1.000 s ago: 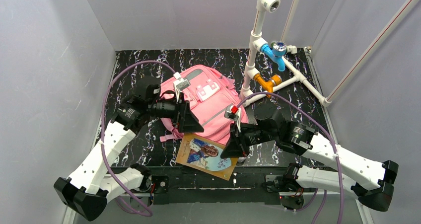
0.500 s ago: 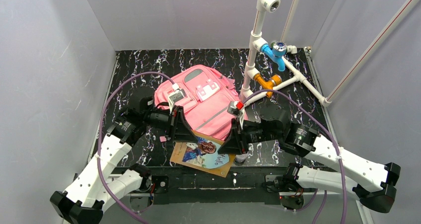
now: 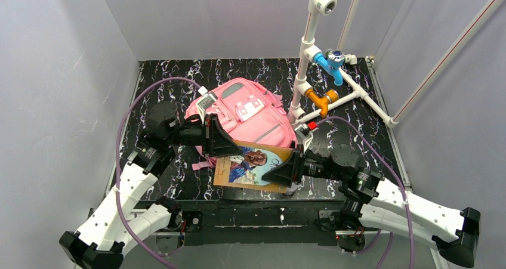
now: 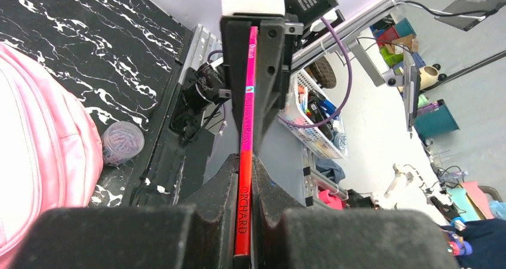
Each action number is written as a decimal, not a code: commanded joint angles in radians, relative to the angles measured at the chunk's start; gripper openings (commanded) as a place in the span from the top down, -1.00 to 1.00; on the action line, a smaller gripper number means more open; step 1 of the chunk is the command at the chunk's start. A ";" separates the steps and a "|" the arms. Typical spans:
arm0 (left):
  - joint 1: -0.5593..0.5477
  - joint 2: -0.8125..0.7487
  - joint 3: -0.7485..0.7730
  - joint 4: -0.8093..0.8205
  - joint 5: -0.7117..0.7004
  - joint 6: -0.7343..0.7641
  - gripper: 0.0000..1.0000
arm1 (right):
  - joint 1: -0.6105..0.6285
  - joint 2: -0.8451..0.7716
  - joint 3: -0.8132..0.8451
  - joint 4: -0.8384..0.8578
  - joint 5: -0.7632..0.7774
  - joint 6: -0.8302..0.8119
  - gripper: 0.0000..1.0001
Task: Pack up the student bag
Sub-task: Pick up the book from the center of the board, then place the book in the student bag.
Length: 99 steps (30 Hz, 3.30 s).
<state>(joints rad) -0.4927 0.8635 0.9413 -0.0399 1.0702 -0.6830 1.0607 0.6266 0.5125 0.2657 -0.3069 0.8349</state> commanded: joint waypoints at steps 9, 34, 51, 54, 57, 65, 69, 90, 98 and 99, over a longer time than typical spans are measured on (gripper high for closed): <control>-0.011 0.037 0.109 -0.578 -0.762 0.270 -0.42 | -0.001 -0.102 0.355 -0.853 0.710 -0.122 0.97; -0.802 0.643 0.020 -0.100 -1.522 0.465 -0.08 | 0.002 -0.284 0.531 -1.124 0.889 -0.133 0.97; -0.792 0.337 0.107 -0.293 -1.697 0.490 1.00 | 0.002 -0.235 0.494 -1.136 0.742 -0.126 0.97; -0.727 0.283 0.106 -0.314 -1.466 0.428 1.00 | 0.002 -0.219 0.449 -1.091 0.666 -0.131 0.97; -0.572 0.292 0.128 -0.315 -1.050 0.299 1.00 | 0.002 -0.190 0.445 -1.067 0.591 -0.138 0.97; -0.265 0.317 -0.011 -0.039 -0.510 0.053 1.00 | 0.002 -0.164 0.446 -1.068 0.540 -0.145 0.97; -0.173 0.334 -0.063 0.126 -0.394 -0.090 1.00 | 0.002 -0.169 0.442 -1.080 0.494 -0.135 0.97; -0.168 0.297 -0.090 0.031 -0.730 -0.083 0.63 | 0.002 -0.232 0.048 -0.825 0.404 0.141 0.97; -0.199 0.375 -0.053 0.063 -0.824 0.004 0.75 | 0.002 -0.225 0.086 -0.904 0.437 0.123 0.97; -0.225 0.376 -0.035 0.032 -0.876 0.051 0.84 | 0.002 -0.232 0.087 -0.904 0.435 0.127 0.97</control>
<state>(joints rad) -0.6708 1.2167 0.8509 -0.0128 0.3080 -0.7231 1.0626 0.4126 0.5537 -0.6891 0.1013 0.9443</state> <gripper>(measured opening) 0.147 0.108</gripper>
